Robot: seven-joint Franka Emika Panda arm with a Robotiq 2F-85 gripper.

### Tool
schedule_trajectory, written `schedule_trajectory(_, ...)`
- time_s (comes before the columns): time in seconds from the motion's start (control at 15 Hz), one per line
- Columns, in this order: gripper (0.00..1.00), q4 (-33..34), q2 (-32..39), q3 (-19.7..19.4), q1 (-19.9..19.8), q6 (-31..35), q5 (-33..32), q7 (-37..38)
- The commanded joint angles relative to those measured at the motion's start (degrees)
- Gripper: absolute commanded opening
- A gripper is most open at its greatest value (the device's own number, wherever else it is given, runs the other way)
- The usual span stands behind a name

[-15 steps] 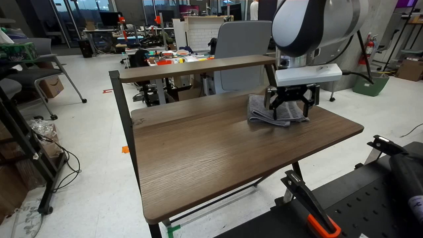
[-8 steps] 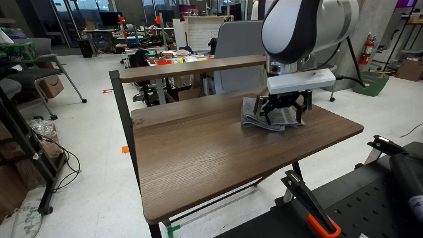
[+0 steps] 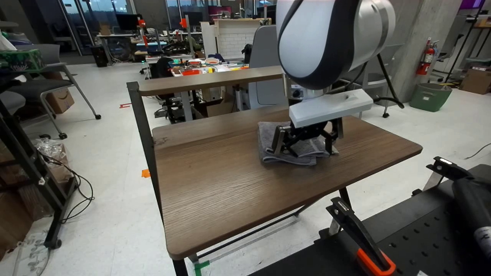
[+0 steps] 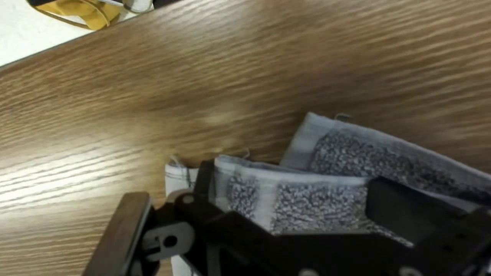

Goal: Move the towel to the left

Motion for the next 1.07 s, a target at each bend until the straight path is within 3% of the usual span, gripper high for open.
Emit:
schedule_trajectory(0.0, 1.00, -0.2, 0.2, 0.3, 4.1, 1.2, -1.2, 1.3)
schedule_trajectory(0.53, 1.00, 0.3, -1.6, 2.0, 7.8, -0.2, -0.6, 1.7)
schedule_trajectory(1.0, 1.00, -3.2, -13.2, 3.2, 6.3, -3.7, -0.4, 0.8)
